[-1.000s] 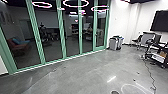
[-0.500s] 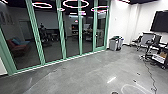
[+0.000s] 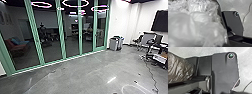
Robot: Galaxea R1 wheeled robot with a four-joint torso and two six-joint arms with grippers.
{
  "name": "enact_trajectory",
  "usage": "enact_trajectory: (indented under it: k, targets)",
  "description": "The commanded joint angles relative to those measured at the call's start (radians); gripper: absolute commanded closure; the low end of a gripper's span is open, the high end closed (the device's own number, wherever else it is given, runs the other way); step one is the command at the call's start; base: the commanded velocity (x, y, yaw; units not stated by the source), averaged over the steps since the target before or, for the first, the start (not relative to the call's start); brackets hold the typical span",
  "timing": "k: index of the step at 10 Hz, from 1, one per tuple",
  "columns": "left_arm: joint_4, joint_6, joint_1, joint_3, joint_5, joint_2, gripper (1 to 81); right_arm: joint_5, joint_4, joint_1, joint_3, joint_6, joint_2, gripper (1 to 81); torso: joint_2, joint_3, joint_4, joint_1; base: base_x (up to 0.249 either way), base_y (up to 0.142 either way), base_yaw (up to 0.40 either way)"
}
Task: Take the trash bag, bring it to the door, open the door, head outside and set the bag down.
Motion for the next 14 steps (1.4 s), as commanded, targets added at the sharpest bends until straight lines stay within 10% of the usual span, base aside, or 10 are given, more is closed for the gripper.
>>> enact_trajectory:
  k: [1,14]
  targets:
    - [0.007,0.004,-0.062,0.001,0.046,-0.004,81.1,-0.054,0.004,0.053,0.004,-0.007,0.004,1.0,0.000,0.000,0.000,0.000,0.093,0.000,0.000]
    - [0.007,0.004,-0.062,0.001,0.048,-0.002,81.1,-0.051,0.005,0.055,0.004,-0.007,0.004,1.0,0.000,0.000,0.000,0.000,0.128,0.000,0.000]
